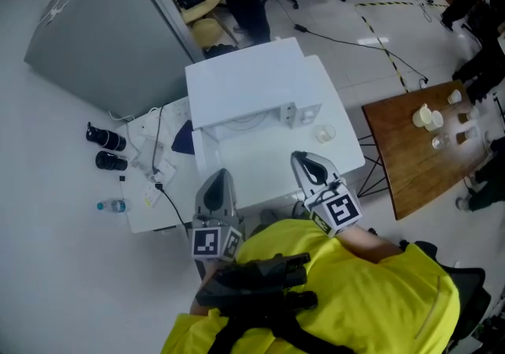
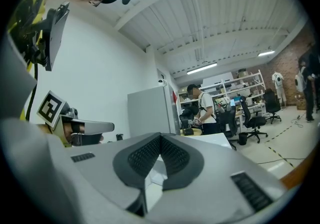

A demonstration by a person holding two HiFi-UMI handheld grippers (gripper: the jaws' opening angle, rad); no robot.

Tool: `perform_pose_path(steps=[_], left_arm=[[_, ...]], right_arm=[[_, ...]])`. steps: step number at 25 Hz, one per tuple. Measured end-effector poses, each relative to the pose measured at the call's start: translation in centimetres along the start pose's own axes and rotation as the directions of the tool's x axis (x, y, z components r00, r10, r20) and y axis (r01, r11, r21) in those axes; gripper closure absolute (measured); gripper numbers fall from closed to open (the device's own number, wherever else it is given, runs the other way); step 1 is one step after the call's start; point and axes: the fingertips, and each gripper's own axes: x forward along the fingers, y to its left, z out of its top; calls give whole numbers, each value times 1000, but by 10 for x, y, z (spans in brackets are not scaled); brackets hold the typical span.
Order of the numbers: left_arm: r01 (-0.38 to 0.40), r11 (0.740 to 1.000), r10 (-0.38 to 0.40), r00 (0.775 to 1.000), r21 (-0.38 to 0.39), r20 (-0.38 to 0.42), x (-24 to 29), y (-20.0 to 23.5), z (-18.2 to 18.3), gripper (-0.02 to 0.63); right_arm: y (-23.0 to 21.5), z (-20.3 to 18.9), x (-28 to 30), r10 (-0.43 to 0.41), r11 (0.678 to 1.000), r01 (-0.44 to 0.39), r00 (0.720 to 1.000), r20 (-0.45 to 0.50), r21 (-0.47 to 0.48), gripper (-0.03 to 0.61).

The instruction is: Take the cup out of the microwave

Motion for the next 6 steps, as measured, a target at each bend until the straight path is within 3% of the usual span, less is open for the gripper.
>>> perform_pose_path(steps=[6], left_arm=[[1,1000,-2,1000,20,12,1,3,0,621]], right_arm=[[-2,0,2,-4,1000,4,1000,9,-9,575]])
